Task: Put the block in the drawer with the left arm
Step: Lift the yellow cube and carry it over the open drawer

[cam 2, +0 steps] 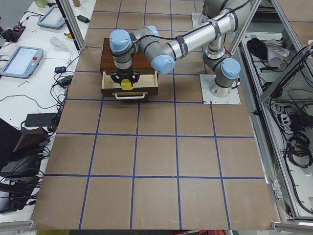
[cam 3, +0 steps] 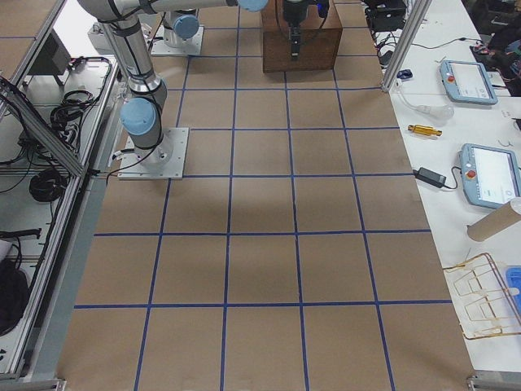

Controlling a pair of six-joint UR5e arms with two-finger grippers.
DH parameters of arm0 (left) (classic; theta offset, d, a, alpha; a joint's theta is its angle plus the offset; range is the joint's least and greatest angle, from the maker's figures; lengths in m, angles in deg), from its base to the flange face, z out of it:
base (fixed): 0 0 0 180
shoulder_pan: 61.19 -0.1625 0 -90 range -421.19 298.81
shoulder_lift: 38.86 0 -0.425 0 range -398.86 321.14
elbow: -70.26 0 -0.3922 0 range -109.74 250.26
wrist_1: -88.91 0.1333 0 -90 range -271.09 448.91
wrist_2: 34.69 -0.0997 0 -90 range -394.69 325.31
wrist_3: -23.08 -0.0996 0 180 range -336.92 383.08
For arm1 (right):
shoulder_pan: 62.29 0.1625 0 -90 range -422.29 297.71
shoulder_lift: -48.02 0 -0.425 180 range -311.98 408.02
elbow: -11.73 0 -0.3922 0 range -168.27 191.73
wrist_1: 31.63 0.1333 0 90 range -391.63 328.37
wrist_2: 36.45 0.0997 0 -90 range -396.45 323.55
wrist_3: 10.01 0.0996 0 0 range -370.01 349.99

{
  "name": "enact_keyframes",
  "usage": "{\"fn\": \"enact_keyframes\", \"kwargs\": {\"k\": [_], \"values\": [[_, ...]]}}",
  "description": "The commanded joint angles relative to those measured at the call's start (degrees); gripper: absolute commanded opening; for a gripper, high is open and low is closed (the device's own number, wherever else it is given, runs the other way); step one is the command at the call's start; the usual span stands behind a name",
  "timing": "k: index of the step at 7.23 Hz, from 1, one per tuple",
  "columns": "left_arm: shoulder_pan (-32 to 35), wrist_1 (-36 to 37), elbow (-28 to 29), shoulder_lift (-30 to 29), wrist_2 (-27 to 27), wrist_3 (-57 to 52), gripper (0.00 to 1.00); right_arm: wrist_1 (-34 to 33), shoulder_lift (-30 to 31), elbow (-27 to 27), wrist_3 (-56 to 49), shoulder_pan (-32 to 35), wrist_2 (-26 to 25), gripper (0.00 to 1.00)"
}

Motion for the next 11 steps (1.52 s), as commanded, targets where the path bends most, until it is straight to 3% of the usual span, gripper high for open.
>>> {"fn": "enact_keyframes", "kwargs": {"k": [1, 6, 8, 10, 11], "values": [[3.4, 3.4, -3.3, -0.1, 0.2, 3.5, 0.0, 0.0, 0.0, 0.0, 0.0, 0.1, 0.0, 1.0], [4.5, 8.4, -7.8, -0.9, 0.0, 3.1, 0.0, 0.0, -0.1, 0.0, -0.1, 0.1, -0.1, 1.0], [4.1, 8.8, -7.9, -1.4, 0.0, 3.1, 0.13, 0.0, -0.1, 0.0, -0.1, 0.1, -0.1, 1.0], [4.2, 8.8, -8.6, -1.5, 0.1, 3.3, 0.19, 0.0, 0.0, 0.0, -0.1, 0.0, 0.0, 1.0], [4.2, 10.1, -9.4, -1.9, 0.4, 3.4, 0.48, 0.0, -0.1, 0.0, -0.1, 0.0, 0.0, 1.0]]}}
